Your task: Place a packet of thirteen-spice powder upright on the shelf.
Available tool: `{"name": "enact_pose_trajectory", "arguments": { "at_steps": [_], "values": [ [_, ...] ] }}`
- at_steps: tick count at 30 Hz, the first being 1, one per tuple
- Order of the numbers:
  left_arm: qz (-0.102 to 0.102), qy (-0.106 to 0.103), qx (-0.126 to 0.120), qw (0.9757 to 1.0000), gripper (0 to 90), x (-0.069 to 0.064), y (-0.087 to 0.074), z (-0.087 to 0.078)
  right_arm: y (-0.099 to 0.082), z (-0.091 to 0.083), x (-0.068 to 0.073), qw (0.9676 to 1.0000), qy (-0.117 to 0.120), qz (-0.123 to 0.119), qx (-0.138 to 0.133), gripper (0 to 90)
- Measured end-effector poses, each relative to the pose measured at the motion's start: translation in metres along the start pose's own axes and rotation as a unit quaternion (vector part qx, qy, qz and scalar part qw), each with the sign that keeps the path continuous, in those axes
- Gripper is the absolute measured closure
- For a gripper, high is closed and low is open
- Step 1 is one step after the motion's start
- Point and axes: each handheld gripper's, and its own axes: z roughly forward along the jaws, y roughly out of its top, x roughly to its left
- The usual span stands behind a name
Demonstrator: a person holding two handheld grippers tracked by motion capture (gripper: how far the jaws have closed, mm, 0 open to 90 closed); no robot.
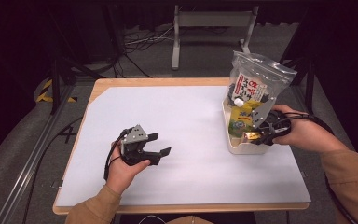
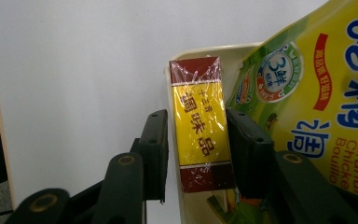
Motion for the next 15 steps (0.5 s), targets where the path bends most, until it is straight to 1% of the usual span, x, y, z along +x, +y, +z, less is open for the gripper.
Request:
{"name": "enact_pose_trajectory", "arguments": {
  "at_steps": [2,4,5,6,12,13,15],
  "values": [
    [0.001,0.0,-0.001,1.0,27.3,0.0002,-0.0001,0.0001,-0.0005,0.0002,-0.0003,1.0,-0.001,-0.001,0.0,60.3],
    [-0.001,-0.001,0.0,1.0,27.3,0.0001,-0.0002,0.0,-0.0009,0.0001,0.0003,1.0,-0.001,0.004,0.001,59.2],
    [-0.001,-0.001,-0.002,1.0,27.3,0.0003,-0.0001,-0.0001,-0.0014,0.0,0.0002,1.0,-0.002,0.004,0.001,57.2],
    [0.0,-0.001,-0.002,1.0,27.3,0.0004,0.0,-0.0001,-0.0022,-0.0006,0.0007,0.9999,-0.008,0.006,-0.004,54.7],
    [0.0,0.0,0.0,1.0,27.3,0.0007,-0.0002,0.0004,-0.0026,-0.0052,0.0033,0.9998,-0.013,0.003,-0.017,50.3],
    [0.001,0.0,-0.001,1.0,27.3,0.001,-0.0001,0.0002,-0.0023,-0.0056,0.0039,0.9997,-0.017,0.002,-0.02,48.2],
    [0.0,0.0,-0.002,1.0,27.3,0.0013,0.0004,-0.0003,-0.002,-0.0063,0.0056,0.9995,-0.023,0.002,-0.023,46.8]
  ]
}}
